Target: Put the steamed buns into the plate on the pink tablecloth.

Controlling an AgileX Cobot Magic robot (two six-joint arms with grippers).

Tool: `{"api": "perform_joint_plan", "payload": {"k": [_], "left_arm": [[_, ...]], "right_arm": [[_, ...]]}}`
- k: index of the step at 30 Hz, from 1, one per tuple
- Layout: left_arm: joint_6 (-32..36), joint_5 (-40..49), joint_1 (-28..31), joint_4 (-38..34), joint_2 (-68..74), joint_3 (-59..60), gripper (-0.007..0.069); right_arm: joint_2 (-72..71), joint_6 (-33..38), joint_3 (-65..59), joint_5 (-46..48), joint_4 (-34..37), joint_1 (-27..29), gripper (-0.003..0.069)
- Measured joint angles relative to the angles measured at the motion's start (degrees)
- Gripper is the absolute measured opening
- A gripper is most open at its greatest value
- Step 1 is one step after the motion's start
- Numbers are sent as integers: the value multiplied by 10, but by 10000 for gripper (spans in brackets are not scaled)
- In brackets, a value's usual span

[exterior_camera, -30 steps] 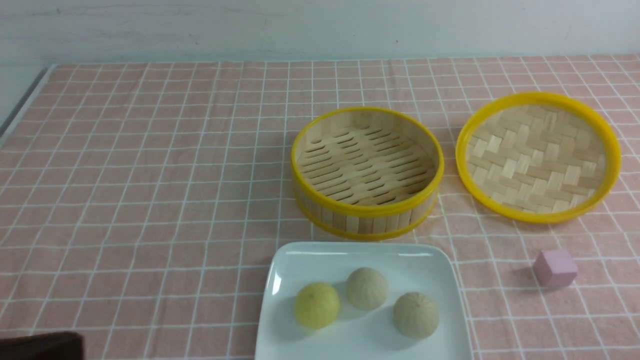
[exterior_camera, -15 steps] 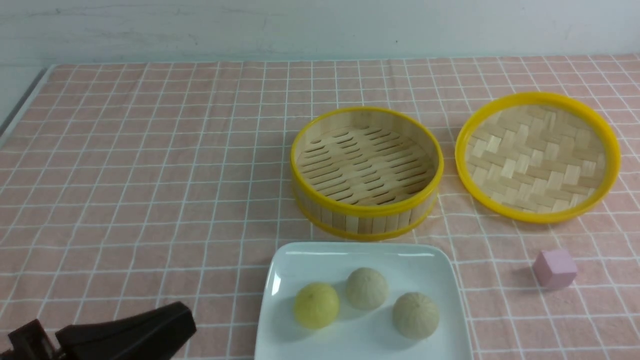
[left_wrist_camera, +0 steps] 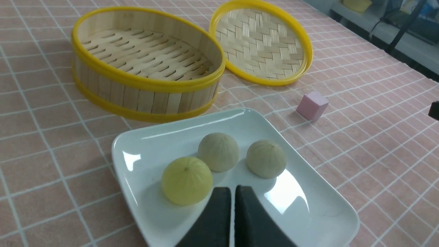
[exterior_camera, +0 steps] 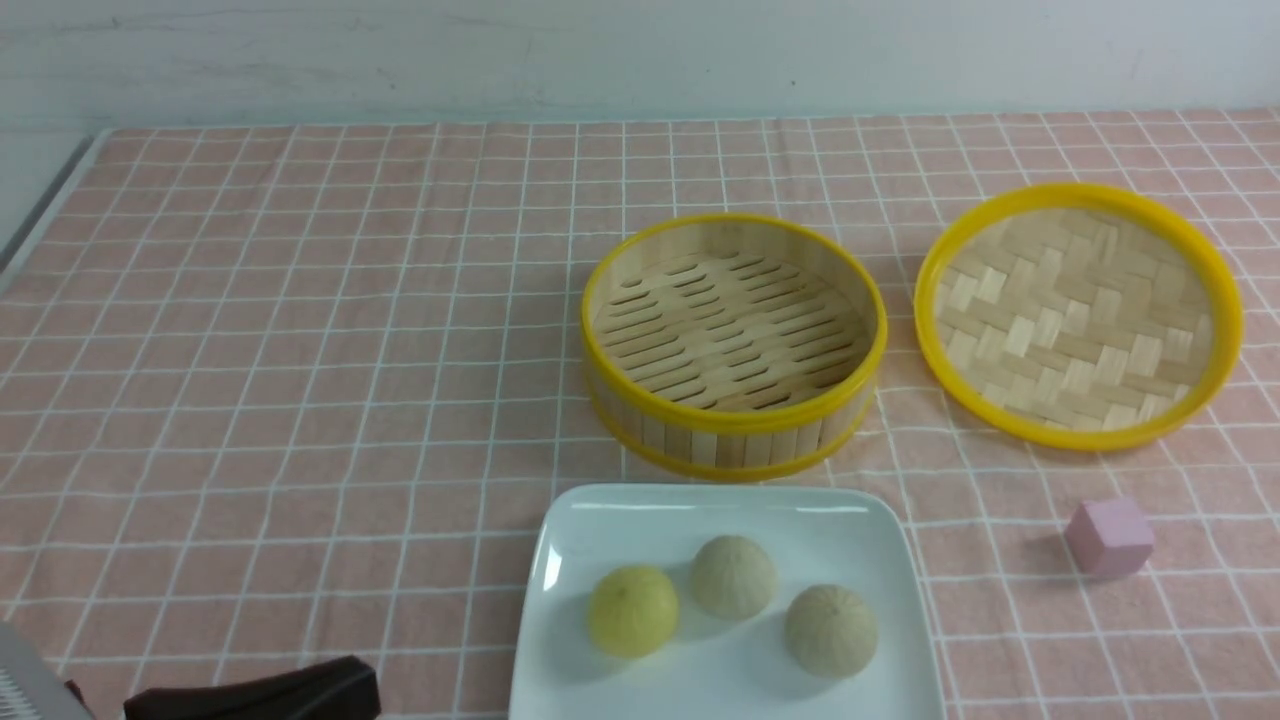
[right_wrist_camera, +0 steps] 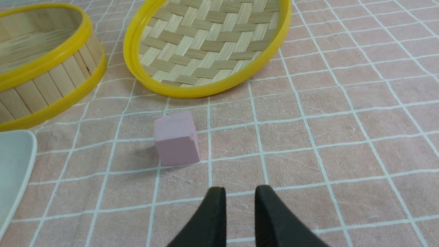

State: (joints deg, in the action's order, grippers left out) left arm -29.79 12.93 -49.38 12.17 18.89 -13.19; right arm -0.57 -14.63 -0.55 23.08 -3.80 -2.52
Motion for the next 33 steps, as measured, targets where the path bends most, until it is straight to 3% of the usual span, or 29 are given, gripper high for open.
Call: {"api": "perform_joint_plan", "payload": {"k": [3, 7, 10, 12, 16, 20, 23, 33], "left_arm": [[7, 0, 0, 0, 0, 0, 44], [102, -14, 38, -38, -5, 0, 44], [216, -34, 143, -105, -24, 22, 47], [234, -45, 189, -122, -35, 36, 50], [228, -49, 295, -122, -83, 72, 55], [168, -23, 383, -72, -150, 121, 58], [135, 10, 416, -23, -182, 143, 62], [126, 70, 489, 2, -195, 148, 66]], "right_arm": [[0, 0, 0, 0, 0, 0, 149], [0, 0, 0, 0, 1, 0, 154], [0, 0, 0, 0, 0, 0, 162], [0, 0, 0, 0, 0, 0, 164], [0, 0, 0, 0, 0, 0, 168], [0, 0, 0, -1, 0, 0, 174], [0, 0, 0, -1, 0, 0, 178], [0, 0, 0, -1, 0, 0, 184]]}}
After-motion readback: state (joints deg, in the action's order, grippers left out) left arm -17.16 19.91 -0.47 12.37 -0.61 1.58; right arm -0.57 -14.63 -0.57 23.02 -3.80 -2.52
